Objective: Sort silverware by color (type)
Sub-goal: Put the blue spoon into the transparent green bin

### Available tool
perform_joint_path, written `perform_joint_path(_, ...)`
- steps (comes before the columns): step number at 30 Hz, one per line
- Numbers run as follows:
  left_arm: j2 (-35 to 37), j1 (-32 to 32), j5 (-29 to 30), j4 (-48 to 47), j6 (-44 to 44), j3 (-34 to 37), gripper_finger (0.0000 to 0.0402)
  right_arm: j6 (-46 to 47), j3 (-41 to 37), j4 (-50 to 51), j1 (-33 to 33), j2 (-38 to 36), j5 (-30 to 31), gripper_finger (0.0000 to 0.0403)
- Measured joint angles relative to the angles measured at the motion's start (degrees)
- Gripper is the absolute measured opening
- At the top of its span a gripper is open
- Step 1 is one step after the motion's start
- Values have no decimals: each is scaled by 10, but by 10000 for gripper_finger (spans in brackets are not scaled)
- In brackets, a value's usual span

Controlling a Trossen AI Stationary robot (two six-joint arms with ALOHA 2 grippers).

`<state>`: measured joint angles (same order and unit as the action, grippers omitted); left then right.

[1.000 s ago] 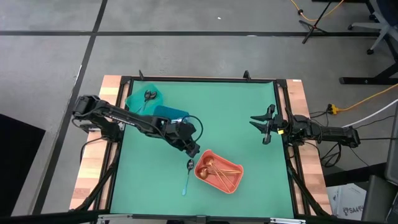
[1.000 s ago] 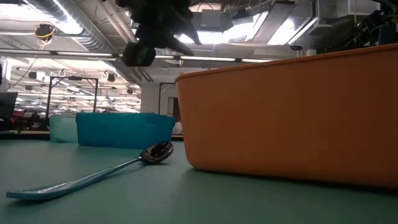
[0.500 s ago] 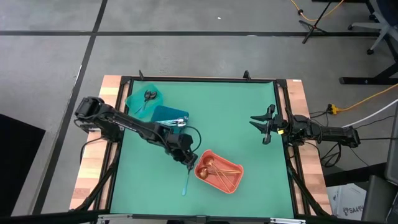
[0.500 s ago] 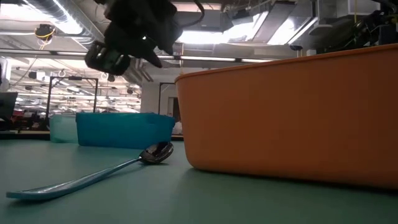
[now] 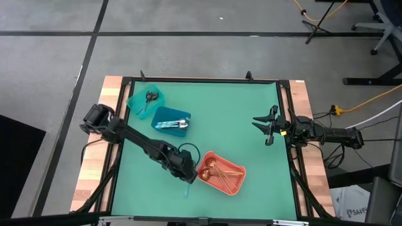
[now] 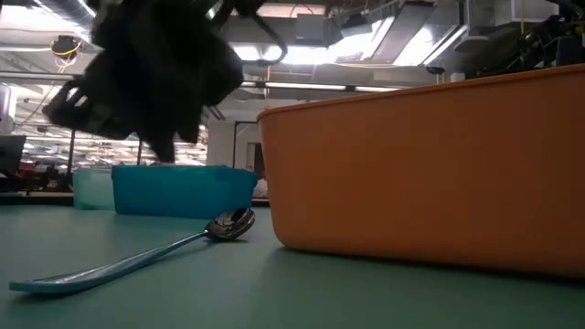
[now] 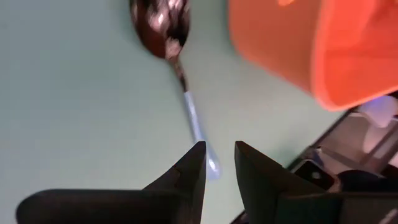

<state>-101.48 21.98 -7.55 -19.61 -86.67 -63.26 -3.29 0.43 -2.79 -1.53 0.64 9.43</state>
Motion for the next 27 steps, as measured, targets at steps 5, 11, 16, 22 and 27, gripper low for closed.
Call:
perform_joint_path(5, -32, 8, 10, 17, -2, 0, 79, 0, 0, 0, 0, 0, 0, 97)
perform_joint_path(11, -54, 7, 31, 36, -2, 0, 79, 0, 0, 0, 0, 0, 0, 97)
perform_joint_path(16, -56, 5, 61, 40, -2, 0, 79, 0, 0, -1, 0, 0, 0, 97)
perform_joint_path(22, -56, 5, 69, 41, -2, 0, 79, 0, 0, -1, 0, 0, 0, 97)
perform_joint_path(27, -63, 5, 70, 37, -2, 0, 79, 0, 0, -1, 0, 0, 0, 97)
